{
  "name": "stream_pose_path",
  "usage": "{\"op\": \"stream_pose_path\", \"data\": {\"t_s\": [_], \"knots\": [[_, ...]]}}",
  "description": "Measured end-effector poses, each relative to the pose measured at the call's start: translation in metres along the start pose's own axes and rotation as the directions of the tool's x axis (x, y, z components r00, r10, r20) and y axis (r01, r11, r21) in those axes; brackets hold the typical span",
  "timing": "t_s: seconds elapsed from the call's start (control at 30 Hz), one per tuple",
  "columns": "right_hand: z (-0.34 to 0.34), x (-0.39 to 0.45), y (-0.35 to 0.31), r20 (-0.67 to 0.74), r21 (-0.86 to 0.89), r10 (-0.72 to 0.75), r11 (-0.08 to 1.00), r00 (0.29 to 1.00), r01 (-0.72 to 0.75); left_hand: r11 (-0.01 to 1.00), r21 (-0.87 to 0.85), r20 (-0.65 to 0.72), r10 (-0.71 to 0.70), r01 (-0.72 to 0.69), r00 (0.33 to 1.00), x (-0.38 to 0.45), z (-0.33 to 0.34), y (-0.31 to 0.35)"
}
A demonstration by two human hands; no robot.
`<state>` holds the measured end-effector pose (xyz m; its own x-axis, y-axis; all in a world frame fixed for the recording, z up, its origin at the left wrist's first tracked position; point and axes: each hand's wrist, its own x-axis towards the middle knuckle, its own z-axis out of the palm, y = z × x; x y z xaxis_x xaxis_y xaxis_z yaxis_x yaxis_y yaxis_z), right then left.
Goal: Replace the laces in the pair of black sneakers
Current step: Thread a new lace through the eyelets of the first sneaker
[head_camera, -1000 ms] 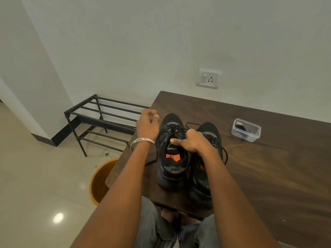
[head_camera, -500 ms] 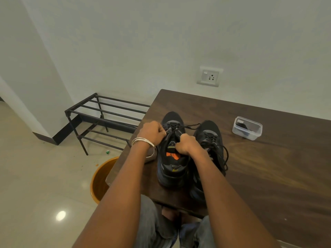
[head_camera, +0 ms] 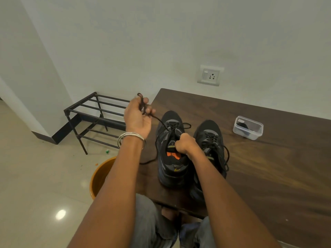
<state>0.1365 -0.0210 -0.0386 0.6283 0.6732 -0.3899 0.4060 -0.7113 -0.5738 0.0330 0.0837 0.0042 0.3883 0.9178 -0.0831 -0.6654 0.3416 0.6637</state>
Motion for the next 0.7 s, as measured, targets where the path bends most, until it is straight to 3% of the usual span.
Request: {"op": "stream_pose_path", "data": {"t_s": [0.03, 0.07, 0.1, 0.13, 0.17, 0.27, 0.43, 0.57, 0.63, 0.7], "knots": [[0.0, 0.0, 0.0, 0.0, 0.005, 0.009, 1.0, 1.0, -0.009, 0.939, 0.339, -0.006, 0.062, -0.056, 0.998, -0.001, -0.002, -0.005], [0.001, 0.0, -0.001, -0.001, 0.009, 0.018, 1.0, 1.0, -0.018, 0.732, 0.67, 0.029, 0.139, -0.123, 0.99, -0.002, -0.007, -0.011], [0.001, 0.0, -0.001, -0.005, 0.014, 0.027, 1.0, 1.0, -0.027, 0.454, 0.87, 0.117, 0.183, -0.19, 0.976, -0.003, -0.012, -0.019], [0.001, -0.001, -0.001, -0.009, 0.016, 0.032, 0.999, 0.999, -0.032, 0.22, 0.945, 0.208, 0.167, -0.242, 0.964, -0.003, -0.017, -0.025], [0.001, -0.001, -0.001, -0.011, 0.018, 0.034, 0.999, 0.999, -0.034, 0.074, 0.959, 0.264, 0.109, -0.273, 0.958, -0.002, -0.021, -0.029], [-0.001, 0.0, -0.002, -0.017, 0.021, 0.032, 0.999, 0.999, -0.032, -0.128, 0.954, 0.258, -0.108, -0.271, 0.96, 0.0, -0.023, -0.034], [0.0, 0.003, -0.001, -0.028, 0.045, 0.044, 0.998, 0.999, -0.042, -0.312, 0.884, 0.283, -0.235, -0.348, 0.93, 0.003, -0.017, -0.028], [0.001, 0.004, 0.0, -0.019, 0.103, 0.061, 0.993, 0.998, -0.059, -0.45, 0.786, 0.394, -0.162, -0.423, 0.905, 0.001, -0.013, -0.028], [0.002, 0.004, 0.001, -0.024, 0.121, 0.067, 0.991, 0.997, -0.064, -0.405, 0.812, 0.431, -0.069, -0.42, 0.9, 0.0, -0.014, -0.031], [0.002, 0.004, 0.002, -0.035, 0.127, 0.07, 0.99, 0.997, -0.065, -0.198, 0.905, 0.395, 0.067, -0.375, 0.916, 0.0, -0.016, -0.032]]}}
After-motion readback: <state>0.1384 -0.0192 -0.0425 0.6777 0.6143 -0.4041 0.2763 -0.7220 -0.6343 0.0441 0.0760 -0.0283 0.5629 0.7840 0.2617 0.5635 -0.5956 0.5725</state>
